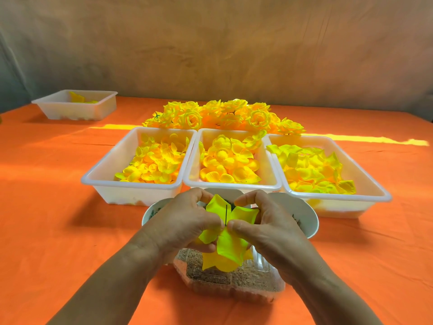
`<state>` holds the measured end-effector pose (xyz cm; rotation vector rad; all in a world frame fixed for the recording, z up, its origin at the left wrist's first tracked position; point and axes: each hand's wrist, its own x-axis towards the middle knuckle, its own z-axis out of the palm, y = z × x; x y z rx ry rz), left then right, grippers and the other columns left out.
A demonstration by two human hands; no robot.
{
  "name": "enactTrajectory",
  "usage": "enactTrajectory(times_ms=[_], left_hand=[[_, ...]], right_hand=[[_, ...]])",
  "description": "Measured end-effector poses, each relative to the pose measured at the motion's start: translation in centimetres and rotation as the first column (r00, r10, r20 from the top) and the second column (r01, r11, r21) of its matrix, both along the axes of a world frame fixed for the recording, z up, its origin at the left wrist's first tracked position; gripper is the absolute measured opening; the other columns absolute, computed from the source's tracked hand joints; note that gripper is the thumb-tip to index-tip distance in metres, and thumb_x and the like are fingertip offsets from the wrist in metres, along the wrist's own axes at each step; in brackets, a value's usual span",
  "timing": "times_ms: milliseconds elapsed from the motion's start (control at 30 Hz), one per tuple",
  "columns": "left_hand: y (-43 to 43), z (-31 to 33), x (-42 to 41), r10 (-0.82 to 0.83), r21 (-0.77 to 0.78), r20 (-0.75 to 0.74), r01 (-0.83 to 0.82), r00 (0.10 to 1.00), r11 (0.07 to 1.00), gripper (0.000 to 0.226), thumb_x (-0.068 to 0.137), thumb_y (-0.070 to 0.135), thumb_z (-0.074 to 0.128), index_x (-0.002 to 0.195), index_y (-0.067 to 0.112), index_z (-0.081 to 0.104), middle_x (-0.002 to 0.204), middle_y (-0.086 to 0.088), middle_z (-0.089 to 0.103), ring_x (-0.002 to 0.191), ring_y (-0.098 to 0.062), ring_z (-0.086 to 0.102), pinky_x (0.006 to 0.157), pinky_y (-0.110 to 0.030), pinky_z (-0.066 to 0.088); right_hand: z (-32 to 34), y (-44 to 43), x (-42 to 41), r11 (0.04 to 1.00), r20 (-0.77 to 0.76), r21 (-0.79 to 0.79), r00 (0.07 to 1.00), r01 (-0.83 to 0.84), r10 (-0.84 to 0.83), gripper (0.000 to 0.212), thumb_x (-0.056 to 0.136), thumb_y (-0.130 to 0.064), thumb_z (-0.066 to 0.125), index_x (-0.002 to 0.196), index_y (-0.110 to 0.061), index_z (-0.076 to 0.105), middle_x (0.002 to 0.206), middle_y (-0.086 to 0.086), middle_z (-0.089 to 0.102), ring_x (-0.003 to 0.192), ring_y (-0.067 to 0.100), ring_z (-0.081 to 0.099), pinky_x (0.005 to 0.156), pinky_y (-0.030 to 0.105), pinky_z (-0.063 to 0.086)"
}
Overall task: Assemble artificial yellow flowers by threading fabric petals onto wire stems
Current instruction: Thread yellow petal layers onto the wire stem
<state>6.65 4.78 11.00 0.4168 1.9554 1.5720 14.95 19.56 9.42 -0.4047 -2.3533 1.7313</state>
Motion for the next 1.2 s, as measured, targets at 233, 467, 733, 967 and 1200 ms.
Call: enactTrajectory(times_ms=[233,467,733,967,1200], left_hand=[[-0.1,0.0,-0.8,-0.042,-0.045,0.053,0.044,0.998,0.998,0.029,0.081,-0.003,0.065,0.105,0.012,0.063,0.077,-0.004,0.07,0.061,-0.015,0.069,0.051,-0.027,0.054],[0.0,-0.9,-0.9,-0.046,-0.114,0.042,0.05,0.998,0.992,0.028,0.08,-0.002,0.066,0.103,0.014,0.063,0.07,-0.002,0.072,0.064,-0.017,0.071,0.054,-0.028,0.055],[-0.4,-1.3,-1.4,-0.013,-0.22,-0.064,-0.001,0.998,0.975,0.041,0.065,0.02,0.084,0.1,0.025,0.063,0.084,-0.002,0.069,0.078,-0.017,0.07,0.065,-0.033,0.058],[-1.9,0.8,-1.1,-0.081,-0.135,-0.51,0.013,0.856,0.991,0.049,0.05,0.055,0.068,0.098,0.052,0.065,0.109,0.019,0.053,0.101,-0.009,0.061,0.094,-0.038,0.05],[-0.2,-1.3,0.1,-0.219,-0.147,-0.566,0.165,0.795,0.975,0.026,0.06,0.054,0.081,0.084,0.051,0.071,0.123,0.033,0.051,0.124,0.01,0.044,0.106,-0.029,0.036]], right_hand=[[-0.3,0.1,-0.1,0.996,0.004,0.092,1.0,0.015,-0.015,0.031,0.07,-0.029,0.071,0.097,-0.036,0.058,0.083,0.002,0.069,0.066,0.014,0.066,0.06,0.032,0.054],[-0.9,0.1,0.0,0.971,0.032,0.237,0.999,0.019,-0.028,0.026,0.077,-0.027,0.071,0.093,-0.038,0.054,0.079,-0.003,0.066,0.065,0.011,0.062,0.061,0.03,0.053],[-0.8,0.8,0.2,0.951,0.046,0.308,0.999,0.003,-0.018,0.032,0.072,-0.042,0.073,0.097,-0.047,0.053,0.086,-0.011,0.059,0.076,0.006,0.06,0.063,0.028,0.049],[0.1,2.6,0.3,0.98,0.005,0.176,0.995,0.093,-0.096,0.03,0.074,-0.052,0.073,0.096,-0.034,0.063,0.078,-0.012,0.056,0.061,-0.001,0.053,0.059,0.023,0.046],[0.8,3.7,-0.1,0.973,-0.022,0.136,0.982,0.188,-0.187,0.01,0.083,-0.046,0.068,0.088,-0.038,0.065,0.08,-0.009,0.065,0.078,0.015,0.062,0.078,0.045,0.05]])
